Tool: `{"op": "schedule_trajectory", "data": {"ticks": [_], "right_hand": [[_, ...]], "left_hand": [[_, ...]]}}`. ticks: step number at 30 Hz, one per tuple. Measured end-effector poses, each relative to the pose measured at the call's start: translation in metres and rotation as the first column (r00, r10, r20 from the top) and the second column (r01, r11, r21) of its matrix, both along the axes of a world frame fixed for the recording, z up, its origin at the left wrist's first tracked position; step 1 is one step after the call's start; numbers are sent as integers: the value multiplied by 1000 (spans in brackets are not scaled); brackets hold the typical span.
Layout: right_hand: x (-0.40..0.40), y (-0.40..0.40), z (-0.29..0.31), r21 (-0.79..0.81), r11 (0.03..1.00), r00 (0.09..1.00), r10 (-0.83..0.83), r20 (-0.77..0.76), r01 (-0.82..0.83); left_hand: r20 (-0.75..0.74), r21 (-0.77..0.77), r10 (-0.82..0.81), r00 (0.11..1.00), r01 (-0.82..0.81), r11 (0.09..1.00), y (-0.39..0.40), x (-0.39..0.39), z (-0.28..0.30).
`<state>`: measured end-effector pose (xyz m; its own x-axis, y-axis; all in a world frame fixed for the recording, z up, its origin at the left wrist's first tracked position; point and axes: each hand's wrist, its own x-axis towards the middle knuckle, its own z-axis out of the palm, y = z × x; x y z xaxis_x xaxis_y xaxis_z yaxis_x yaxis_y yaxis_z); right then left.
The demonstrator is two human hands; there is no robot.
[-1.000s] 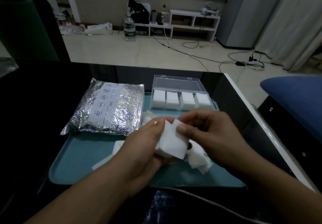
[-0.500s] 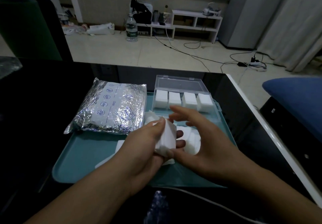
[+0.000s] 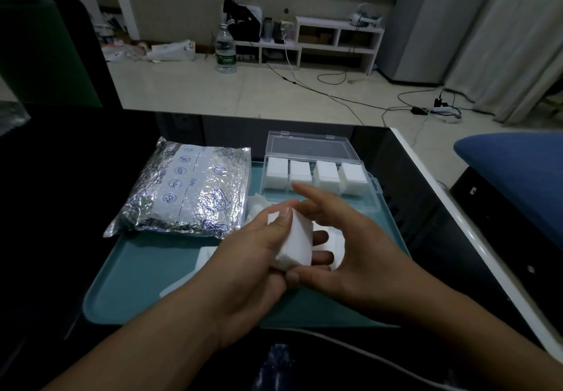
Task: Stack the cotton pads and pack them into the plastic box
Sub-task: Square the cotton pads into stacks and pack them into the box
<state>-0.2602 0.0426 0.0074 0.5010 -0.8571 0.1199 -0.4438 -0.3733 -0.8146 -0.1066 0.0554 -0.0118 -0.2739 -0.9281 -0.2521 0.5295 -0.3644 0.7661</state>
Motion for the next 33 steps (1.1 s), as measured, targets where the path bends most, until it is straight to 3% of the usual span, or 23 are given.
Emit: {"op": "schedule_trajectory", "data": {"ticks": [13, 20, 23, 26, 29, 33], "right_hand": [[3, 0, -1, 32, 999, 1000, -21, 22, 21], [-29, -23, 7, -107, 985, 973, -155, -169, 138], [-54, -36, 8, -171, 960, 887, -270, -374, 220], [-61, -37, 0, -96, 977, 782, -212, -586, 193], [-53, -34, -8, -125, 983, 745, -183, -641, 134], [-40, -32, -17, -246, 960, 740, -262, -620, 134]], "left_hand": [[3, 38, 41, 999, -41, 998, 0, -2, 1], [35, 70, 124, 992, -126, 990, -2, 7, 10], [20, 116, 172, 985, -173, 978, -4, 12, 13], [42, 118, 212, 976, -215, 969, -4, 13, 12], [71, 113, 224, 972, -231, 966, -3, 10, 10], [90, 121, 261, 961, -271, 955, -5, 11, 10]]}}
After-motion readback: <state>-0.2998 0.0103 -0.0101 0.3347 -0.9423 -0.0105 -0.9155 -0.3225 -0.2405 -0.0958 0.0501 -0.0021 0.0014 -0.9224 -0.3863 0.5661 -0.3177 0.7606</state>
